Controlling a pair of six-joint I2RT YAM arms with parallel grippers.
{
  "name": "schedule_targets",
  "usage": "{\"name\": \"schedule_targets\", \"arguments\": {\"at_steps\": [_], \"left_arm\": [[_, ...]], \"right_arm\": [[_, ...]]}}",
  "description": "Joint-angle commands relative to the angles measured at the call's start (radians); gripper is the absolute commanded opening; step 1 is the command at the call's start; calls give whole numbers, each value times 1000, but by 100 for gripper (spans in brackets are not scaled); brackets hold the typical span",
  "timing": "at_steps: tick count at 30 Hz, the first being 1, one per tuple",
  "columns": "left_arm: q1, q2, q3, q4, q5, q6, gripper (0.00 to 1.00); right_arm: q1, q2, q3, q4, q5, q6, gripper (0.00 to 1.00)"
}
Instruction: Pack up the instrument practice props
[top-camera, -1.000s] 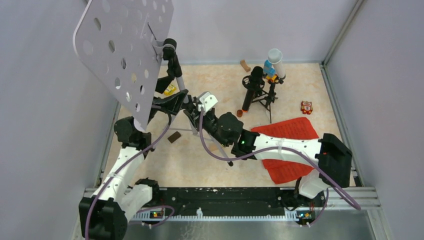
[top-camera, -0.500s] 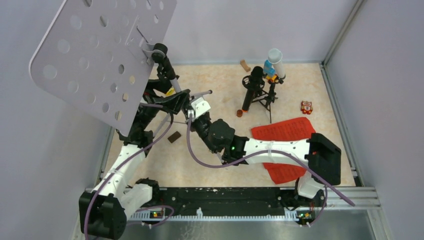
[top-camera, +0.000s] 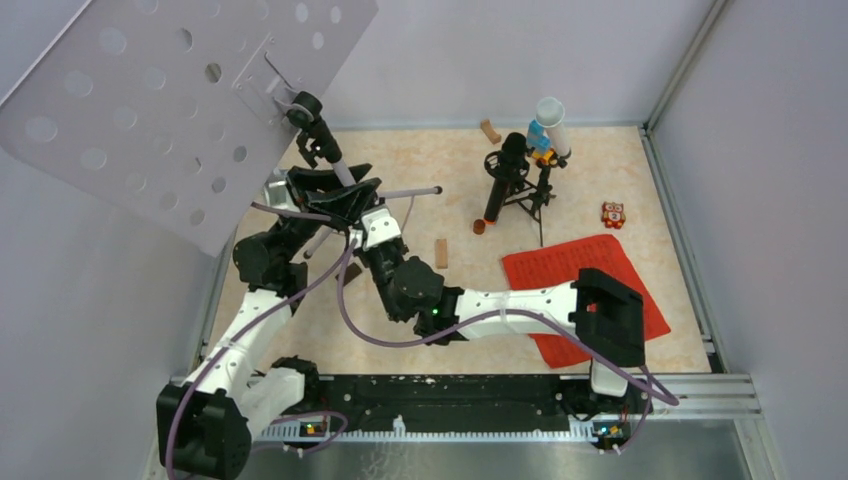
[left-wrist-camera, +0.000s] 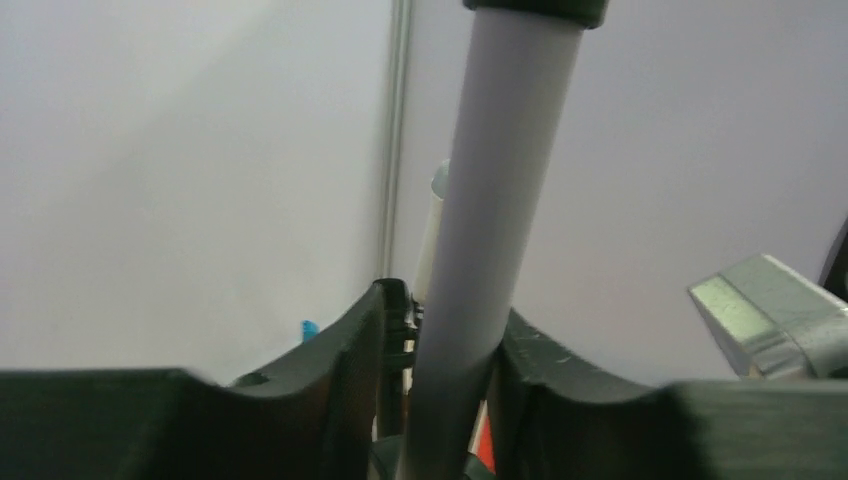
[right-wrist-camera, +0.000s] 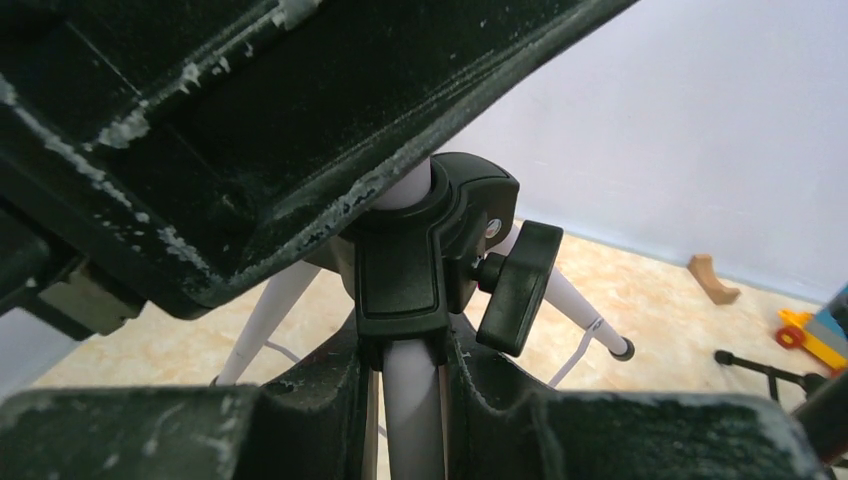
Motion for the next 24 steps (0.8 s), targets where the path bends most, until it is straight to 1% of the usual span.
{"name": "schedule_targets", "arguments": {"at_steps": [1, 4, 5, 8, 11, 12, 13, 14, 15, 16, 19, 21, 24], "left_arm": [[12, 3, 24, -33, -66, 8, 34], [12, 6, 36, -65, -66, 20, 6], [12, 9, 42, -81, -62, 28, 0], [12, 14, 55, -103, -47, 57, 0], [12, 17, 63, -105, -27, 80, 0], [13, 23, 67, -103, -12, 84, 0], [13, 31, 71, -97, 6, 85, 0], [13, 42, 70, -76, 27, 82, 0], [13, 55, 67, -50, 48, 75, 0], [13, 68, 64, -18, 68, 64, 0], [11, 119, 64, 66, 159, 42, 0], [10, 143, 70, 83, 214, 48, 0], [9, 160, 59, 90, 272, 65, 0]], "right_arm": [[64, -73, 134, 442, 10, -41, 0], [66, -108, 92, 411, -3, -3, 0], [67, -124, 77, 392, -8, 10, 1], [68, -188, 3, 354, -41, 31, 19], [68, -294, -126, 284, -107, 58, 37], [68, -334, -174, 264, -129, 70, 53], [68, -380, -219, 248, -139, 78, 61], [68, -422, -266, 230, -151, 84, 65], [68, -472, -312, 211, -169, 95, 69], [68, -523, -363, 189, -191, 108, 70], [68, -675, -487, 89, -271, 153, 70], [68, -750, -552, 3, -319, 192, 70], [68, -840, -643, -49, -329, 233, 70]]}}
